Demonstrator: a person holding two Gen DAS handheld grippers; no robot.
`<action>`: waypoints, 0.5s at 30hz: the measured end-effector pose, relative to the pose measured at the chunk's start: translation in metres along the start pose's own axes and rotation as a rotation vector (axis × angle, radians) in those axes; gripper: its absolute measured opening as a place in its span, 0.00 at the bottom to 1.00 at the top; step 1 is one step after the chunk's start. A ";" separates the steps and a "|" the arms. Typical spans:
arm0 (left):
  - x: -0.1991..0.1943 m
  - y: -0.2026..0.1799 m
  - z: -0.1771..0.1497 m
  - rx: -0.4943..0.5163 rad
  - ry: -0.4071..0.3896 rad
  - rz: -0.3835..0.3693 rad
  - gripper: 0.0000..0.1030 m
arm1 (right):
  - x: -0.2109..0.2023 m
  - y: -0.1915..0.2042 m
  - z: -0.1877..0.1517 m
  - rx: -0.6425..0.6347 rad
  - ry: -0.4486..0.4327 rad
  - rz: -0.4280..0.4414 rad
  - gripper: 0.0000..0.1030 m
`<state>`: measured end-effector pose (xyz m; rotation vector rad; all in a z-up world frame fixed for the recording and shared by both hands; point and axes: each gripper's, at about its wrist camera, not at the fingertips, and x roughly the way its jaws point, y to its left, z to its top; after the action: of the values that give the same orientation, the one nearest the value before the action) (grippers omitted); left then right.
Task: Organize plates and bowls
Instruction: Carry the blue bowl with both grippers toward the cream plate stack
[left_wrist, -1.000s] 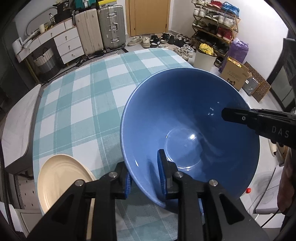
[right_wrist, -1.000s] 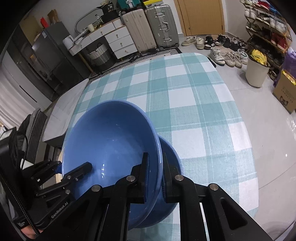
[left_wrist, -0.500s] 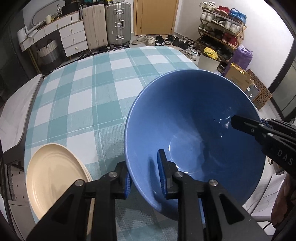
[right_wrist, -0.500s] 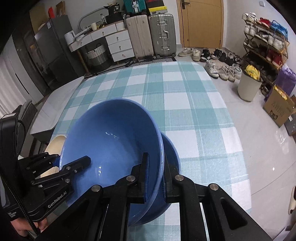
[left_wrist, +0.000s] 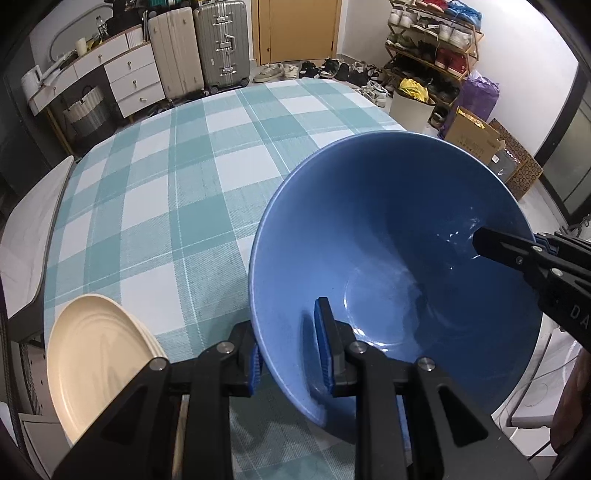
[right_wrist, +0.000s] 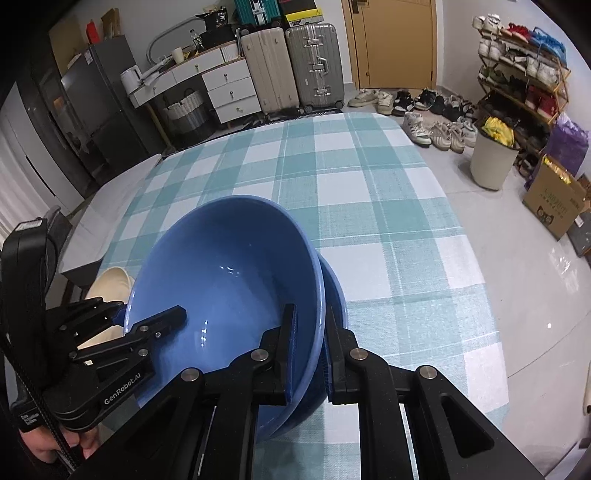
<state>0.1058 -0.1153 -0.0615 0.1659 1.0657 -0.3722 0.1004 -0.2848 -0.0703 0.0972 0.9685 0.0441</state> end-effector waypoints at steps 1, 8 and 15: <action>0.002 0.000 0.000 0.001 0.004 0.003 0.21 | 0.001 0.000 0.000 0.001 0.002 -0.001 0.12; 0.010 0.000 0.001 -0.001 0.020 -0.014 0.23 | -0.002 -0.002 0.000 0.004 -0.024 0.004 0.14; 0.024 0.000 -0.002 -0.005 0.043 -0.032 0.27 | 0.005 -0.002 -0.002 -0.006 -0.019 0.009 0.14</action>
<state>0.1147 -0.1201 -0.0837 0.1537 1.1124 -0.3960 0.1016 -0.2860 -0.0756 0.0966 0.9493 0.0542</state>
